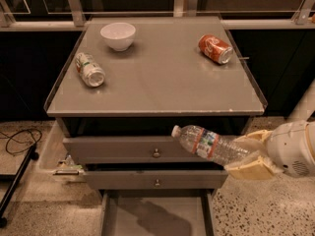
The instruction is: Place water bottle into bottom drawer
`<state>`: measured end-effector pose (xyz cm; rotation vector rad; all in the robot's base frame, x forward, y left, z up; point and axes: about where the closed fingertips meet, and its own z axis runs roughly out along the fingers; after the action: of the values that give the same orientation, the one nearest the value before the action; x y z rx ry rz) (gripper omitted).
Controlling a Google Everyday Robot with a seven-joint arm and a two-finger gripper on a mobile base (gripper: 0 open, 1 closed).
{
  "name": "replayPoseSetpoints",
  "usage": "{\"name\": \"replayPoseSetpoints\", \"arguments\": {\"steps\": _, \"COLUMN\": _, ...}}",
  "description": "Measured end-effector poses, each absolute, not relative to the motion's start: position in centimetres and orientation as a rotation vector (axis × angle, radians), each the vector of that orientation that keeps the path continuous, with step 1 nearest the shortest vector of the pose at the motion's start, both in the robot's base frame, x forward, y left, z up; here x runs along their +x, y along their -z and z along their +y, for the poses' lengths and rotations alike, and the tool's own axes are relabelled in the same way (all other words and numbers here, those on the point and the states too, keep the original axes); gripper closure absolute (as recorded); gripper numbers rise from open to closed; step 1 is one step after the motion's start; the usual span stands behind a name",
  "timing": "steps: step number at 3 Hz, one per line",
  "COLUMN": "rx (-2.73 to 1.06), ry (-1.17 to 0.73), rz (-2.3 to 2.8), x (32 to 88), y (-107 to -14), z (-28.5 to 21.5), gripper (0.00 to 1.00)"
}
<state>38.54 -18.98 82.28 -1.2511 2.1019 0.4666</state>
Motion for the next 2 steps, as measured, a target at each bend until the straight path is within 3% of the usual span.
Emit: {"name": "replayPoseSetpoints", "arguments": {"steps": 2, "rx": -1.273, "ry": -0.47, "rz": 2.134, "x": 36.5, "y": -70.1, "z": -17.0, "gripper": 1.0}}
